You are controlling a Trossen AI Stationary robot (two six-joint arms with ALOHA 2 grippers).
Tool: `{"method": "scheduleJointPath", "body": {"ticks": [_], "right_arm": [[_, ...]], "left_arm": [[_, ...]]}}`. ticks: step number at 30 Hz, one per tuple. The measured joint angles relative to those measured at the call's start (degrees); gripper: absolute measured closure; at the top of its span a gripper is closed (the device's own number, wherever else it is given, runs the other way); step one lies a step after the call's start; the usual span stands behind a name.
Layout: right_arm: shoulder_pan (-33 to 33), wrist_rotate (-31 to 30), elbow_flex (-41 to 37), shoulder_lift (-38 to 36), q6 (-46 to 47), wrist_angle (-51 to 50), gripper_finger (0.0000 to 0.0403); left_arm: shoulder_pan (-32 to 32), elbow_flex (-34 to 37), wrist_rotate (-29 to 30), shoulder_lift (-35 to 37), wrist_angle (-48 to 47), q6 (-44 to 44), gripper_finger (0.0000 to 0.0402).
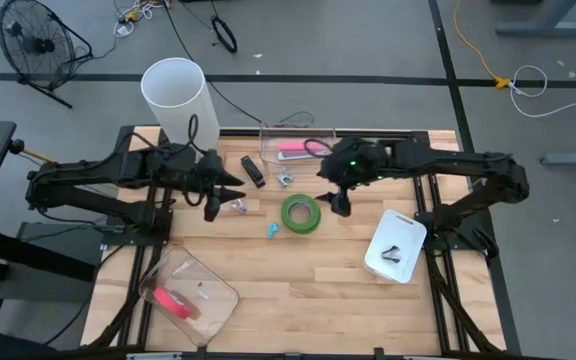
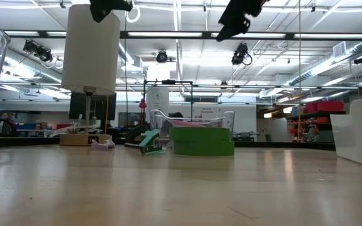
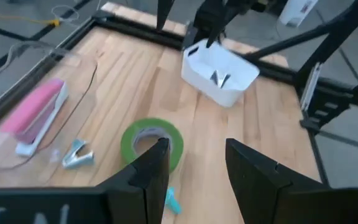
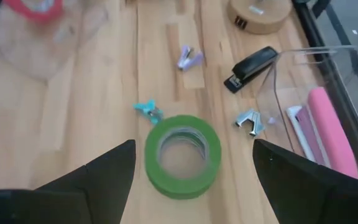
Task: Pick and place Stapler, Stapler remover, tape
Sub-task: Put the green tape into the bottom transparent bin
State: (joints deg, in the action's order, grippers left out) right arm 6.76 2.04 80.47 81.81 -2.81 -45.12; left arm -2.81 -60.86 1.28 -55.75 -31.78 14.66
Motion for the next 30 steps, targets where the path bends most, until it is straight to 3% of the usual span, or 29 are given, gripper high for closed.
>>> {"method": "scheduleJointPath", "body": {"ticks": [6, 15, 30], "right_arm": [[-0.04, 0.43, 0.00, 5.28, -6.71, 1.41, 0.0083], [-0.39, 4.83, 0.00, 11.97, -9.81, 2.12, 0.0083], [-4.88, 4.93, -0.02, 23.81, -13.99, 5.23, 0.0083]], "left_arm": [[0.02, 0.00, -0.06, 1.33, -0.14, 0.09, 0.0241], [0.02, -0.02, -1.96, 4.70, -1.97, 0.12, 0.0241], [0.02, -0.04, -1.35, 5.62, -3.05, 0.13, 0.0241]]}}
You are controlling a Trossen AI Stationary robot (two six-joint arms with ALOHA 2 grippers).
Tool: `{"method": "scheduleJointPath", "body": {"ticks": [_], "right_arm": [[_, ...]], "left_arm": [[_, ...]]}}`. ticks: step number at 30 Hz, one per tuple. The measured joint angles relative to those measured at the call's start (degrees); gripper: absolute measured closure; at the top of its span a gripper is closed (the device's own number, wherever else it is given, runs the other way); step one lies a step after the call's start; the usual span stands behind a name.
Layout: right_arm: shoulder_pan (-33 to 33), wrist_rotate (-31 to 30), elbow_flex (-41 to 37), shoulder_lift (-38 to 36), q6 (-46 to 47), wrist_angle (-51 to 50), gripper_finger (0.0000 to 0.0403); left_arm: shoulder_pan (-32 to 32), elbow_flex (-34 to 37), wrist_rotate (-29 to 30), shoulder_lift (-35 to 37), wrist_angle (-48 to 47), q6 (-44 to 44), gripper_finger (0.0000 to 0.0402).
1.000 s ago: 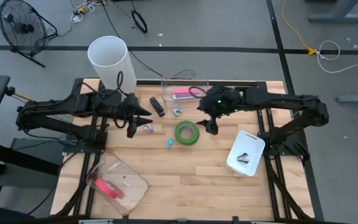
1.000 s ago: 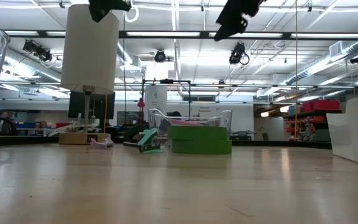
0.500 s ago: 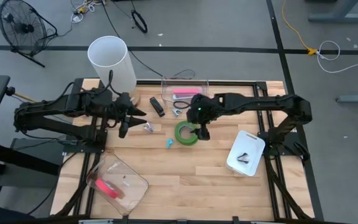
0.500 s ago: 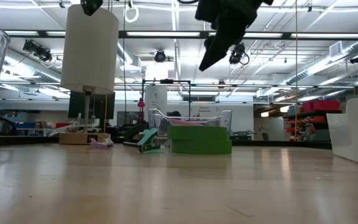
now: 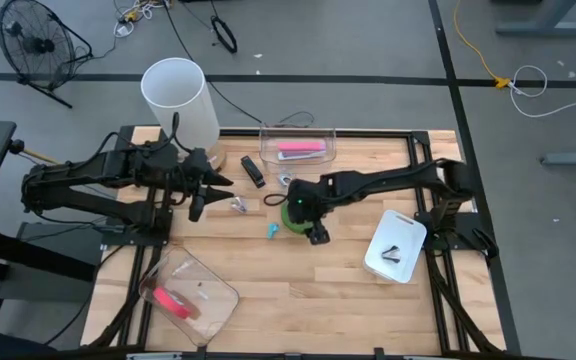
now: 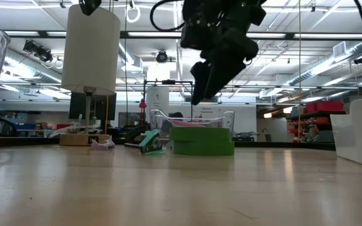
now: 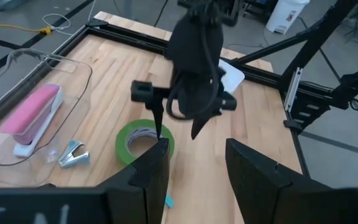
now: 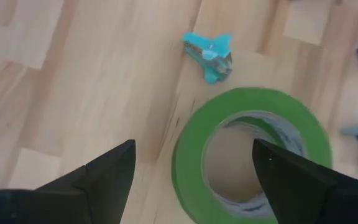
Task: Pick and place Stapler, Stapler remover, tape
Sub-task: Put the green tape into the bottom transparent bin
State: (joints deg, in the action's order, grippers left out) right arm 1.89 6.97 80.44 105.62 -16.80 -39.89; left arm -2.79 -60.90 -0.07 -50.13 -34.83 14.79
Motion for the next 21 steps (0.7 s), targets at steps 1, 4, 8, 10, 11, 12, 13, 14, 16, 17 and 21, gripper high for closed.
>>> {"method": "scheduleJointPath", "body": {"ticks": [1, 4, 8, 10, 11, 12, 13, 14, 16, 17, 21], "right_arm": [[-0.17, 0.01, 0.00, 0.61, 0.02, 0.30, 0.0083], [-0.28, -0.03, 0.00, 1.86, 0.21, 1.19, 0.0083], [-0.26, -0.06, 0.00, 3.08, 1.57, 1.80, 0.0083], [-0.21, -0.06, 0.02, 3.81, 1.72, 1.83, 0.0083], [-0.21, -0.07, 0.02, 4.03, 1.81, 1.59, 0.0083], [-0.21, -0.06, 0.00, 4.42, 2.34, 1.51, 0.0083], [-0.23, -0.08, 0.02, 4.81, 2.94, 2.20, 0.0083], [-0.24, -0.08, 0.02, 5.06, 4.15, 2.53, 0.0083], [-0.24, -0.16, 0.00, 5.56, 6.01, 2.38, 0.0083], [-0.24, -0.67, 0.00, 5.77, 6.63, 3.06, 0.0083], [-0.21, -3.20, 0.00, 5.86, 7.04, 3.47, 0.0083]], "left_arm": [[0.00, 0.00, 0.00, 0.00, 0.00, 0.00, 0.0241], [0.00, 0.00, 0.01, 0.00, 0.02, 0.02, 0.0241], [0.00, 0.00, 0.00, 0.00, 0.22, 0.02, 0.0241], [0.00, 0.00, 0.00, 0.00, 0.22, 0.04, 0.0241], [0.00, 0.00, 0.00, 0.00, 0.24, 0.05, 0.0241], [0.00, 0.00, 0.00, 0.00, 0.24, 0.14, 0.0241], [0.00, 0.00, 0.02, 0.00, 0.24, 0.39, 0.0241], [0.00, 0.00, -0.01, 0.00, 0.24, 0.80, 0.0241], [0.00, 0.00, 0.02, 0.00, 0.24, 0.83, 0.0241], [0.00, 0.00, 0.02, -0.02, 0.24, 0.83, 0.0241], [0.00, 0.00, 0.02, -0.04, 0.22, 0.82, 0.0241]]}}
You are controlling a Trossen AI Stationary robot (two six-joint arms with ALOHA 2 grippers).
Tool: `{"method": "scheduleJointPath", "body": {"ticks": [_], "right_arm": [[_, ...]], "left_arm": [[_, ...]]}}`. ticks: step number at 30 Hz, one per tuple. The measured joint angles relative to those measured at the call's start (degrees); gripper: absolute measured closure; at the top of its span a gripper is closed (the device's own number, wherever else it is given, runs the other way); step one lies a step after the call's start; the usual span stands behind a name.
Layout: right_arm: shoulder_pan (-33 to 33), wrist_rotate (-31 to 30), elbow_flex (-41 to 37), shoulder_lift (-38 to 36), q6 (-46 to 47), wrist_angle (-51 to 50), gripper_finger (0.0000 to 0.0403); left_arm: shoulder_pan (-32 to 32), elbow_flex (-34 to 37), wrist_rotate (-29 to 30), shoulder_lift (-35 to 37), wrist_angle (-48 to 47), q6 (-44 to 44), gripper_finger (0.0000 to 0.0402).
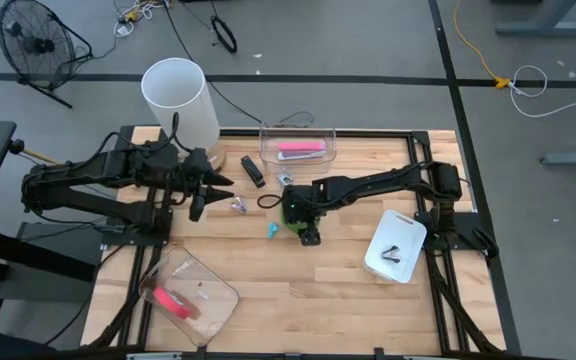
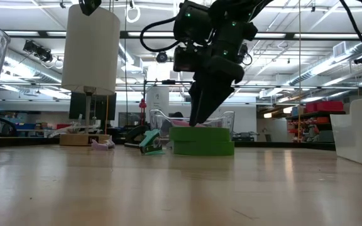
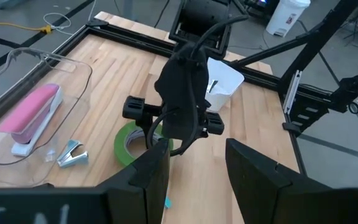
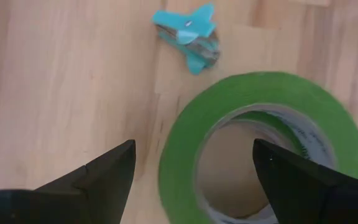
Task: Pick and place Stapler, Stapler remover, tape
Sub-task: Put the green tape into the bottom transparent bin
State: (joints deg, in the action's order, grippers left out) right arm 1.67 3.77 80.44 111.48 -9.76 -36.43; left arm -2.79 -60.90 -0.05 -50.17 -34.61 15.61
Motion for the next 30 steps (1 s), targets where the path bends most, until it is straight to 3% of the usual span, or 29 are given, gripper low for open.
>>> {"method": "scheduleJointPath", "body": {"ticks": [18, 30], "right_arm": [[0.68, 0.31, -6.87, -0.11, 6.30, 5.56, 0.0087], [0.61, 0.35, -7.89, -0.11, 7.35, 7.21, 0.0156]], "left_arm": [[0.00, 0.00, 0.02, 0.00, 0.06, -0.16, 0.0241], [0.00, 0.00, 0.02, 0.00, 0.07, -0.16, 0.0241]]}}
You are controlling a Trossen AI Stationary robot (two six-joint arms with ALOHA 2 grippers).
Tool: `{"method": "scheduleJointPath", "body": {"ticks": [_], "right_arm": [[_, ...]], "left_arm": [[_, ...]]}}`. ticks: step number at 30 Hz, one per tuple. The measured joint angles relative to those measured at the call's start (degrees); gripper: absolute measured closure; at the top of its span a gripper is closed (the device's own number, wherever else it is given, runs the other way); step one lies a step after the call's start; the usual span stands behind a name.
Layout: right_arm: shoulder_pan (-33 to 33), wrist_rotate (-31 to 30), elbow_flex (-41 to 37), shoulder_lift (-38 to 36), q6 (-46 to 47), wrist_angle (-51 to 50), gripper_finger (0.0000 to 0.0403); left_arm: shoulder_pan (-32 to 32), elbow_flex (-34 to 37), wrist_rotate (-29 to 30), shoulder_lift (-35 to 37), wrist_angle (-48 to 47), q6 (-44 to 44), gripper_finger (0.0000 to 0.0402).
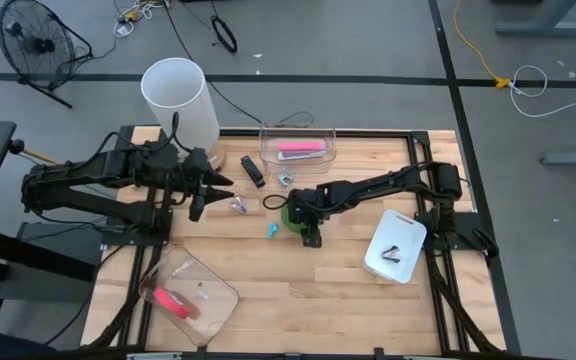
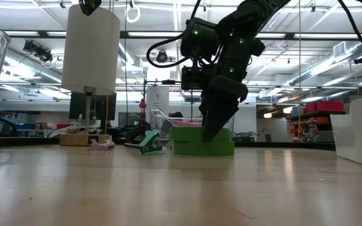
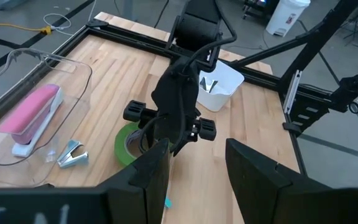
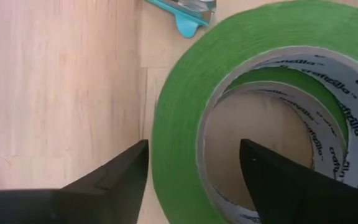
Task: Pick and place Stapler, Stapler remover, tape
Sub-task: Put the green tape into the bottom transparent bin
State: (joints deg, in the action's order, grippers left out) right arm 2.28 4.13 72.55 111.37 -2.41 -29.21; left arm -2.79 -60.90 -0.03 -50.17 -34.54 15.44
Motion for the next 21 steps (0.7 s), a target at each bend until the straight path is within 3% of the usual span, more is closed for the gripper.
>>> {"method": "scheduleJointPath", "body": {"ticks": [7, 21], "right_arm": [[0.00, 0.16, 0.00, 0.00, 0.05, 0.01, 0.0199], [-0.03, 3.05, 1.23, -0.02, 0.50, -0.65, 0.0324]], "left_arm": [[0.00, 0.00, 0.40, 0.00, 0.00, 0.02, 0.0241], [0.00, 0.00, 0.42, 0.00, 0.00, 0.02, 0.0241]]}}
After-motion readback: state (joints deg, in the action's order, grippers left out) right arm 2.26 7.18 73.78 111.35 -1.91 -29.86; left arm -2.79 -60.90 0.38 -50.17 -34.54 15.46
